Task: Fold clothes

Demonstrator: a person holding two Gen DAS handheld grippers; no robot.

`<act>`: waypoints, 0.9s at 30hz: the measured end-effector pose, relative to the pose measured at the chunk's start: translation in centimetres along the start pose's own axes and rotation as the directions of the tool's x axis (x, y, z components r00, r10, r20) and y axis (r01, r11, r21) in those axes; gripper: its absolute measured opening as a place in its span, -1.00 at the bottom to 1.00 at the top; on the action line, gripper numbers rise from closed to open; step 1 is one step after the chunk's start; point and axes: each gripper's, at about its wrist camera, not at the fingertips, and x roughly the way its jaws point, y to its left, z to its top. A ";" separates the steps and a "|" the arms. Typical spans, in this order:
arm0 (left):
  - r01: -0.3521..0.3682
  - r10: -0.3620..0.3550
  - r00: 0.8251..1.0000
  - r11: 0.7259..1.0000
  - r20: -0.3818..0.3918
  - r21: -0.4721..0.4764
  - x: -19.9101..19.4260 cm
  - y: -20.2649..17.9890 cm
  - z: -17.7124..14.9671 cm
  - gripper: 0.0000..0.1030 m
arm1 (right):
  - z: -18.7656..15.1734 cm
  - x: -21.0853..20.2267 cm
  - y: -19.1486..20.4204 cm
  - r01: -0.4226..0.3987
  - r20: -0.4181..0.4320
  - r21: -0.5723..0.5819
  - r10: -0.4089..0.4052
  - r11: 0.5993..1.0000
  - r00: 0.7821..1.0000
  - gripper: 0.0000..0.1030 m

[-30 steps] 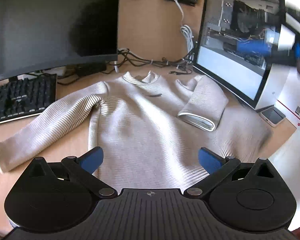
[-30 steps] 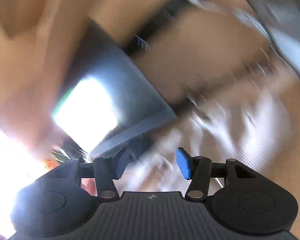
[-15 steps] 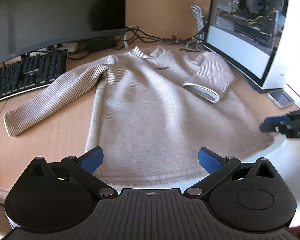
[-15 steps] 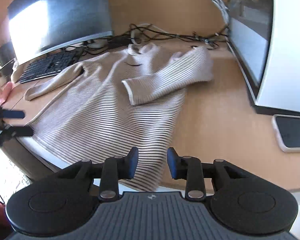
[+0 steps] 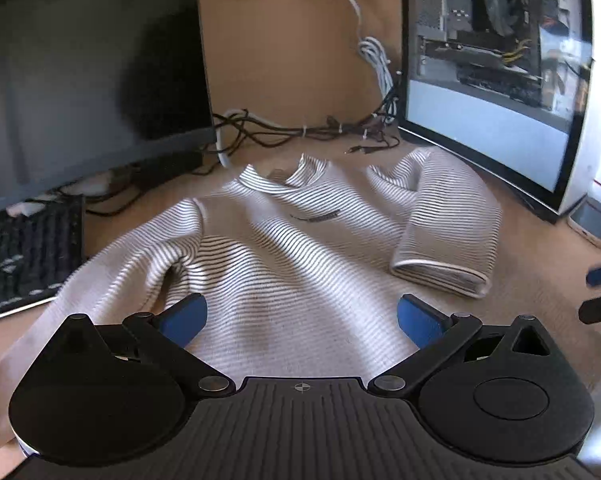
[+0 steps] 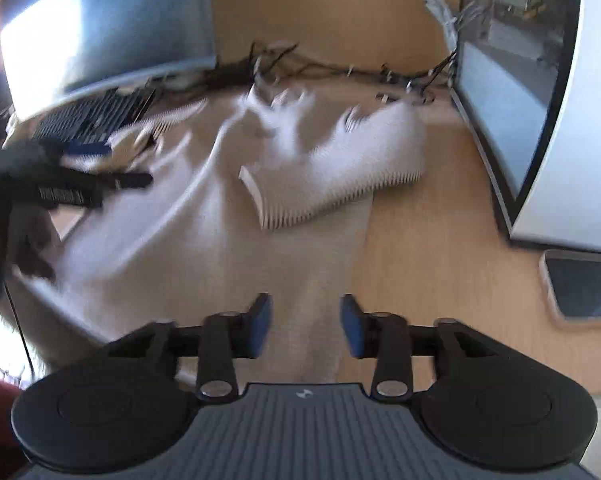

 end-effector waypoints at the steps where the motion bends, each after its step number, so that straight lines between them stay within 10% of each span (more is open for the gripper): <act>1: 0.014 -0.014 1.000 1.000 -0.012 -0.008 0.8 0.4 -0.2 1.00 | 0.8 0.7 0.0 -0.004 0.008 0.009 0.003 1.000 1.000 0.29; 12: 0.088 -0.113 0.991 0.956 -0.073 -0.278 -0.1 3.7 -3.1 1.00 | 1.0 6.3 1.5 -0.122 -0.071 0.027 0.124 0.992 0.990 0.91; 15: 0.007 -0.011 1.000 0.947 -0.011 -0.322 -0.9 5.1 -2.1 1.00 | 0.2 6.2 2.2 -0.124 -0.077 -0.012 0.123 0.992 0.989 1.00; 19: -0.071 0.043 0.997 0.866 -0.068 -0.494 1.6 9.4 0.3 0.88 | -0.1 6.4 2.8 -0.094 -0.069 -0.035 0.091 0.995 0.993 1.00; 22: -0.124 0.063 0.990 0.820 -0.127 -0.559 4.0 11.4 1.6 0.37 | 0.0 6.5 2.6 -0.100 -0.068 -0.010 0.099 0.995 0.993 1.00; 24: -0.172 0.111 0.983 0.824 -0.144 -0.540 4.8 12.1 2.4 -0.41 | 0.1 6.5 2.5 -0.105 -0.070 -0.003 0.104 0.994 0.992 1.00; 27: -0.209 0.161 0.978 0.797 -0.134 -0.567 4.4 14.6 3.3 -0.73 | -0.1 6.3 2.5 -0.101 -0.078 -0.015 0.100 0.995 0.992 1.00</act>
